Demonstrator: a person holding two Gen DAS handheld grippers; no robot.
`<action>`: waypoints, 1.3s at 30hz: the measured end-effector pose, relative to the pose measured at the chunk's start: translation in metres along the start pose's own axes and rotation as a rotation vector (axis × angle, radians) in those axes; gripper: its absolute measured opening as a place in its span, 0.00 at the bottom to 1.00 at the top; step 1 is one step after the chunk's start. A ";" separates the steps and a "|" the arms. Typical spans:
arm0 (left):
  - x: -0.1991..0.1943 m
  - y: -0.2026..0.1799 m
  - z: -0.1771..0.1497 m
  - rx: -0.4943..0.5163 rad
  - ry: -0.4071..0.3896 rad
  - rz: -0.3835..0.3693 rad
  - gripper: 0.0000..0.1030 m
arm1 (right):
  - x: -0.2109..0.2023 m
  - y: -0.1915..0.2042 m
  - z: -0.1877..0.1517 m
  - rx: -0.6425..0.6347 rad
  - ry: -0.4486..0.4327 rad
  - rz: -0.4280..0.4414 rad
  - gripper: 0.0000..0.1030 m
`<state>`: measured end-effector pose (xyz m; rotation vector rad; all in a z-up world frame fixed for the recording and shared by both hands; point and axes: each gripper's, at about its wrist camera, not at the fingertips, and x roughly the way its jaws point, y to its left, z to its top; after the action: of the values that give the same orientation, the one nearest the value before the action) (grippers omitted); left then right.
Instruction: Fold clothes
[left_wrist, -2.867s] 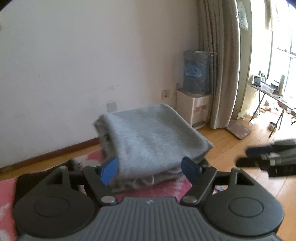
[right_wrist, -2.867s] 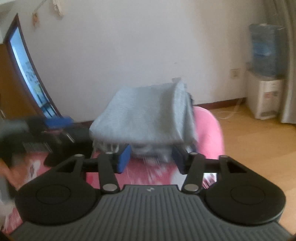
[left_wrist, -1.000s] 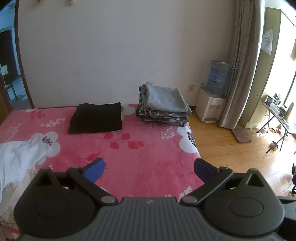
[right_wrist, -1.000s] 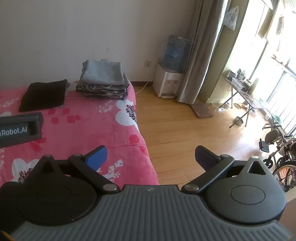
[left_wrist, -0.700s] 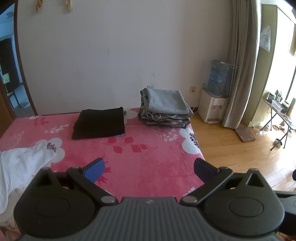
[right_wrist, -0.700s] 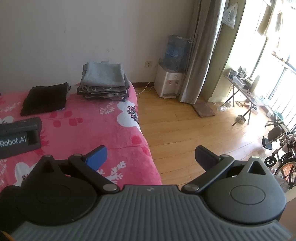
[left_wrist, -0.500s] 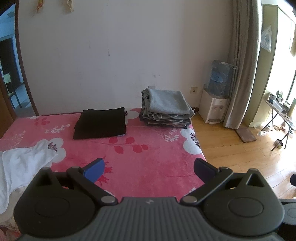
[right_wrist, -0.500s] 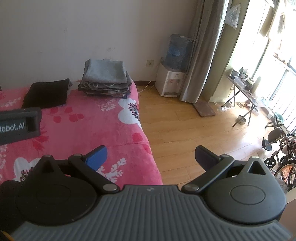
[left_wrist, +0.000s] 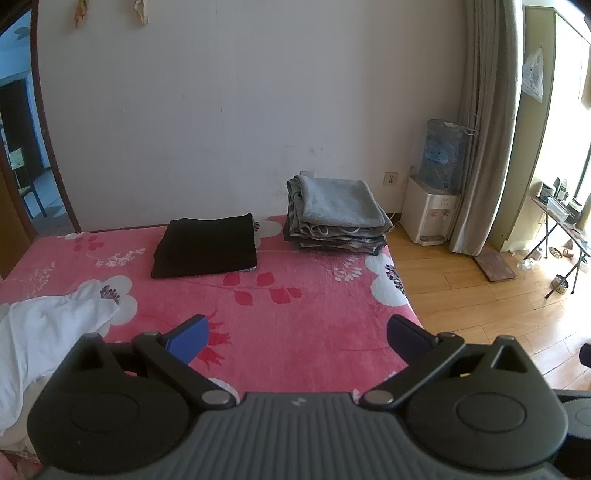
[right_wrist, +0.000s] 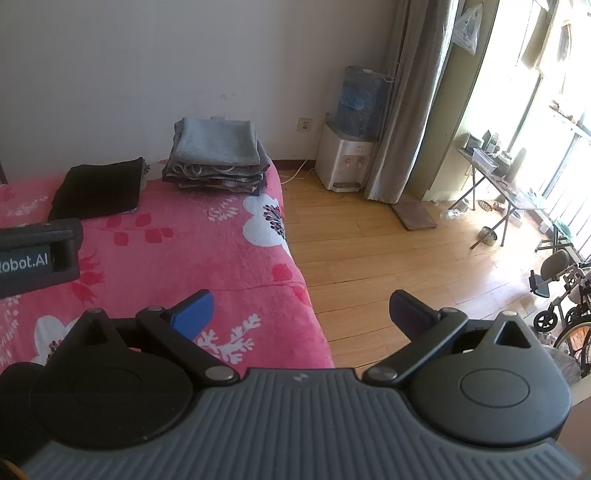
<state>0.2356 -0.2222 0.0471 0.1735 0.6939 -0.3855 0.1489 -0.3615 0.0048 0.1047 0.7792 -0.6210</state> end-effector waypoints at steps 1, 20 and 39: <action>0.000 0.000 0.000 0.000 0.000 0.000 1.00 | 0.000 0.000 0.000 0.001 0.000 0.000 0.99; 0.001 0.009 -0.001 -0.002 -0.002 0.009 1.00 | 0.000 0.007 0.007 0.008 0.009 0.038 0.99; 0.004 0.005 -0.005 0.000 0.011 0.008 1.00 | 0.000 0.006 0.005 0.014 0.023 0.035 0.99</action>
<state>0.2376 -0.2170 0.0413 0.1785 0.7034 -0.3776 0.1552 -0.3580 0.0079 0.1380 0.7933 -0.5930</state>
